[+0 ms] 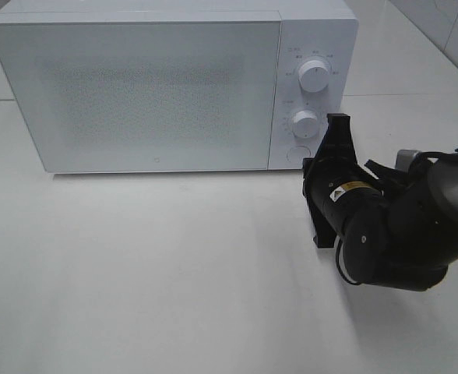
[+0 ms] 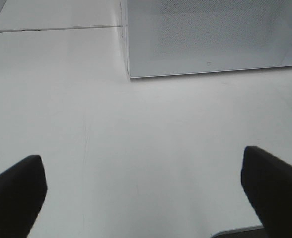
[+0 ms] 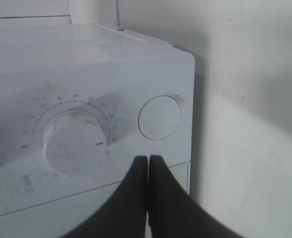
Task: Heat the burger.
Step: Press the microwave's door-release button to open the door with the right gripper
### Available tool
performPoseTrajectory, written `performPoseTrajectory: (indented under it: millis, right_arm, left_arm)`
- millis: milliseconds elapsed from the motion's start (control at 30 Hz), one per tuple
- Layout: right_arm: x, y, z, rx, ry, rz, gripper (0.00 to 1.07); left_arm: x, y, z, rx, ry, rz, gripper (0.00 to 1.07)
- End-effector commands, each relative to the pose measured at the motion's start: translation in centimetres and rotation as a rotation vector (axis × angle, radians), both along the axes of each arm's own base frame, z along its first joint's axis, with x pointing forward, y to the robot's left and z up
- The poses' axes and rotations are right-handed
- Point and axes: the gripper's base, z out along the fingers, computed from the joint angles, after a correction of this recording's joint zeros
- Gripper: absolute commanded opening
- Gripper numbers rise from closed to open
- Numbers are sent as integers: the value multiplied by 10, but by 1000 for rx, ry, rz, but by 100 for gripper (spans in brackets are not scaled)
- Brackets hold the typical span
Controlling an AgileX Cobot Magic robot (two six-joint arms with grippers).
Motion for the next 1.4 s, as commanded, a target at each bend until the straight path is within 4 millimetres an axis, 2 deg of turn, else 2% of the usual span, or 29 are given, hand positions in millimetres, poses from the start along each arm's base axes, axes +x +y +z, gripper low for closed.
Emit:
performPoseTrajectory:
  millis: [33, 733, 1400]
  right_arm:
    - [13, 1, 0, -8, -18, 6, 0]
    - [51, 1, -23, -25, 8, 10, 0]
    - [60, 1, -28, -31, 45, -13, 0]
  left_arm:
    - [0, 0, -1, -5, -4, 4, 101]
    - [0, 0, -1, -4, -4, 5, 101]
    - [0, 0, -1, -4, -4, 5, 101]
